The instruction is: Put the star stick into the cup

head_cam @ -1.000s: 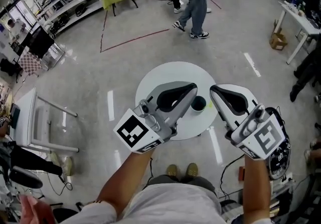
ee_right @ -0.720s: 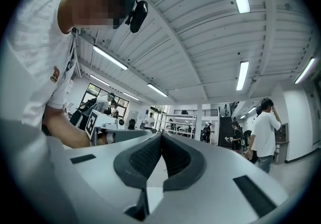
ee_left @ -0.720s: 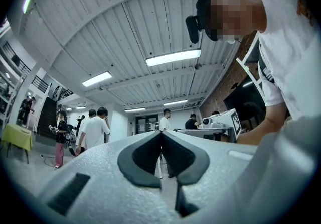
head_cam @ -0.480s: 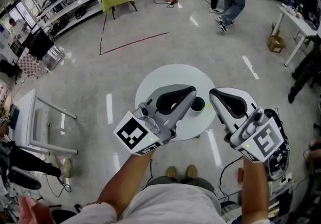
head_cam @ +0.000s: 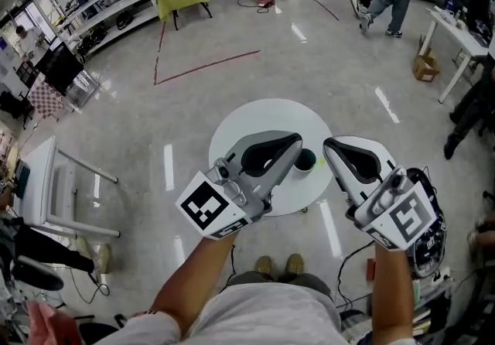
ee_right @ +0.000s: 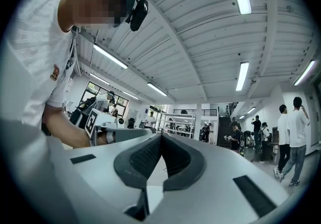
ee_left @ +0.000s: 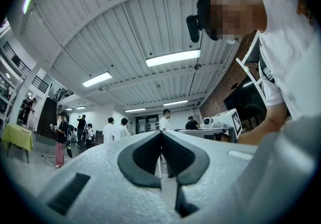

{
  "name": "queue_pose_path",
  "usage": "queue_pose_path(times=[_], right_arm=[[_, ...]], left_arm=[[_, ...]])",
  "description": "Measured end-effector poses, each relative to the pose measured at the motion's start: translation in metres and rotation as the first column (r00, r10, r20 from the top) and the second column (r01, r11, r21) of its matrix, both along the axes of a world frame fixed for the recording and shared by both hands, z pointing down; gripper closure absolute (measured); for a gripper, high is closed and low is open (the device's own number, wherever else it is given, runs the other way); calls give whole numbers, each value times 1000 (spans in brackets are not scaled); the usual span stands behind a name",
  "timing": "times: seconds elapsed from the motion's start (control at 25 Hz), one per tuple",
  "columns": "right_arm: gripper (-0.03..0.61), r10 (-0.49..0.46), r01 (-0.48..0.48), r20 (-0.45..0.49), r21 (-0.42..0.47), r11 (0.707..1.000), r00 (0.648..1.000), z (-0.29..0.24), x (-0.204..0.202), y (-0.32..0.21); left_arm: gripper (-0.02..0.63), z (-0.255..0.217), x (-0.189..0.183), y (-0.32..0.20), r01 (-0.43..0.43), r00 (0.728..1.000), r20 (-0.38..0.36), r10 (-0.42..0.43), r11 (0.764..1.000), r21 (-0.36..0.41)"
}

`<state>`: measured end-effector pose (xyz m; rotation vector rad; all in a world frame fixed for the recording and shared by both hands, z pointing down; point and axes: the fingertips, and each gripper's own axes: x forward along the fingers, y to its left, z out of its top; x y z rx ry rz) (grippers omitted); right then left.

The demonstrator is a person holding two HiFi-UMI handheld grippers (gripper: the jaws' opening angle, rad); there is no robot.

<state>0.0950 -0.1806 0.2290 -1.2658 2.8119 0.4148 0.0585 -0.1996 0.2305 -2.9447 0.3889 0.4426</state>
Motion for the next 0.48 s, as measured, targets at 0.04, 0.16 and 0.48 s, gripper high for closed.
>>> queue_pose_path(times=[0.04, 0.16, 0.48], right_arm=[[568, 2, -2, -1, -1, 1000, 1000, 1, 0, 0], [568, 7, -7, -5, -6, 1000, 1000, 4, 1, -1], [568, 18, -18, -8, -20, 1000, 1000, 10, 3, 0]], left_arm=[[598, 1, 0, 0, 0, 1000, 0, 0, 1000, -1], [598, 3, 0, -1, 0, 1000, 3, 1, 1000, -5], [598, 5, 0, 1, -1, 1000, 4, 1, 1000, -8]])
